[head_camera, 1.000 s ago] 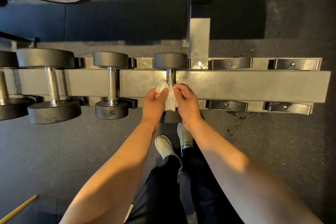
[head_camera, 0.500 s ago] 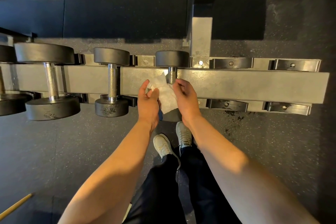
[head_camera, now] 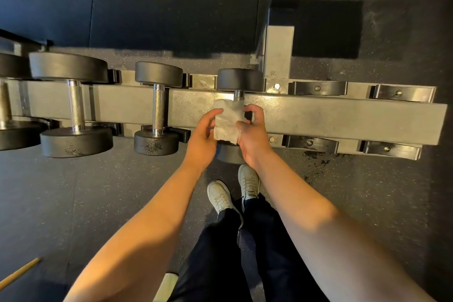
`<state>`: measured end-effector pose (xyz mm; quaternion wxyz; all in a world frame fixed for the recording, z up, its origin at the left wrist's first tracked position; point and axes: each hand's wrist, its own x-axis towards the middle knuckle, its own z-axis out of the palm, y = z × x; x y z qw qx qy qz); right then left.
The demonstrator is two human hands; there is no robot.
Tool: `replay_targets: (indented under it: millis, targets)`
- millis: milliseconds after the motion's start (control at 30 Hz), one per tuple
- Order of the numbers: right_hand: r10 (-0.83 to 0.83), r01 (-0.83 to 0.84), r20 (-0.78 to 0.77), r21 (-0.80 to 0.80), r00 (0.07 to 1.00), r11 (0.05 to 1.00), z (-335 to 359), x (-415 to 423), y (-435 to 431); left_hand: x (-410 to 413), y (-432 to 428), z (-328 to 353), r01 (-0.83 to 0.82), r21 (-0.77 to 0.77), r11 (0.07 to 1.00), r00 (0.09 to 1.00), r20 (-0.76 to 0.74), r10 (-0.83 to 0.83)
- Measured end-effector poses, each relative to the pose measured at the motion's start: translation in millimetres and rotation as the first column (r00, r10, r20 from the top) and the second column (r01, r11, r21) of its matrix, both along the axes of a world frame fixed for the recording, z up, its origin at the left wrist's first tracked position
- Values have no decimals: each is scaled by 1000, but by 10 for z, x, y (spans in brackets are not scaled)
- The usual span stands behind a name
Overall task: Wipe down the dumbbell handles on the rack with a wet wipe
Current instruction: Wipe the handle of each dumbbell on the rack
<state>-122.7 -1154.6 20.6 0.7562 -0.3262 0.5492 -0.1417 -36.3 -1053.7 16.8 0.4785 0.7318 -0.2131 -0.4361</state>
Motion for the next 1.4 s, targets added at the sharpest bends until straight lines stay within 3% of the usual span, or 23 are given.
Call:
replay_targets:
  millis: [100, 233, 333, 500, 700, 900, 1033, 1133, 1233, 1400]
  targets:
    - [-4, 3, 19, 26, 1000, 1000, 3, 0, -13, -5, -78, 68, -10, 46, 999, 999, -48, 12]
    - [-79, 76, 14, 141, 997, 987, 68, -44, -67, 40, -117, 96, -166, 88, 982, 982, -81, 173]
    - [-90, 66, 102, 218, 991, 974, 112, -100, -106, 60, -124, 33, -234, 136, 963, 957, -142, 253]
    - [185, -185, -27, 13, 982, 983, 27, -116, -16, 40, -224, 13, -372, 220, 902, 904, -134, 406]
    - [103, -120, -242, -59, 965, 991, 31, -74, -63, -8, -306, 48, -424, 170, 890, 878, -163, 450]
    - [3, -16, -149, -89, 989, 996, 32, -69, -94, -22, -267, 99, -291, 43, 956, 948, -121, 294]
    - [-19, 16, -143, -27, 989, 1000, 4, -76, -136, -15, -241, 103, -70, 121, 990, 996, -51, 77]
    - [142, -172, -198, -148, 970, 974, 21, -119, -177, 28, -220, 40, 11, 181, 983, 991, 132, -35]
    - [314, -398, -281, -324, 907, 858, 15, -166, -189, 67, -242, 34, 23, 140, 990, 963, 261, -59]
    - [304, -564, -531, -442, 791, 698, -57, -202, -216, 109, -300, 63, 21, 81, 996, 940, 339, -47]
